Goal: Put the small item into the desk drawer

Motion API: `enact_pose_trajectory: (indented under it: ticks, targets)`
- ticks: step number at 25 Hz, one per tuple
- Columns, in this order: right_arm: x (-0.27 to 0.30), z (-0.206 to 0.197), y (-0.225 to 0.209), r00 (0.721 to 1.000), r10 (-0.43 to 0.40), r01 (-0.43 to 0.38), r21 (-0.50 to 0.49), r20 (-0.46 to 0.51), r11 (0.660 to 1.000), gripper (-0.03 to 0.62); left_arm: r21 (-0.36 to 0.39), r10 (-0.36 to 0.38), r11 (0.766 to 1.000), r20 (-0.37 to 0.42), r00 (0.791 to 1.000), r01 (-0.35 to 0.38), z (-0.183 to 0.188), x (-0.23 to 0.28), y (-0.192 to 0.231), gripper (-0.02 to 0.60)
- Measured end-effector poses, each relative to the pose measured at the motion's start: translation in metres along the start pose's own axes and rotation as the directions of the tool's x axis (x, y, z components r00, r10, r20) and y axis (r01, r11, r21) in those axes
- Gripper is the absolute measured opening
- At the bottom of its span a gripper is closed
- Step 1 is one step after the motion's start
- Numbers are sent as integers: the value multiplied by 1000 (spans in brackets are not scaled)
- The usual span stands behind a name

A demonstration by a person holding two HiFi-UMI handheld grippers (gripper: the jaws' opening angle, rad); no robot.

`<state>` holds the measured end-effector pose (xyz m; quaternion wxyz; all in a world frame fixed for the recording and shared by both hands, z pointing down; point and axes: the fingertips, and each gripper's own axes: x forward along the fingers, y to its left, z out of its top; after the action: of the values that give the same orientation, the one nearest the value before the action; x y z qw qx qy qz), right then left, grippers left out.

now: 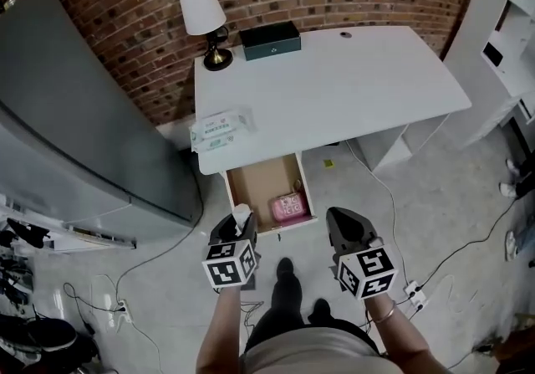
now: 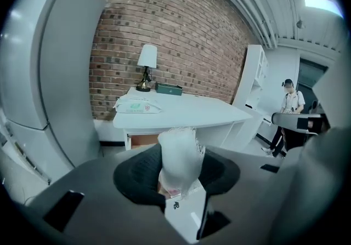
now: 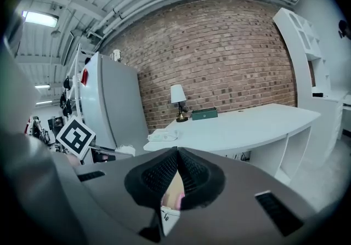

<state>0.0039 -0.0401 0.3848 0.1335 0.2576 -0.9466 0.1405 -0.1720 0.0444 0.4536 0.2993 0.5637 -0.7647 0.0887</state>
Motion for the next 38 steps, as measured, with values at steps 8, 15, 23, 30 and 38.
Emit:
enact_pose_trajectory:
  ticks: [8,15,23,30,38]
  targets:
    - [62,13,-6,997,-73,73,17,-19,997,8,42,-51,998,-44,998,53,28,59,39,186]
    - [85,12,-8,991,-128,130,37,-36,991,8,64,-99,992,-99,990,106,27,88,53,186]
    - [96,5,-21,986,-163,165,60,-45,984,8,100,-121,985,-158,980,138,16,119,51,186]
    - [98,-10,-42,981,-186,191,91,-59,977,8,165,-116,974,-223,968,155,-2,159,44,186]
    - [103,-25,-68,971,-221,231,135,-87,963,8,255,-106,947,-327,939,195,-23,210,36,186]
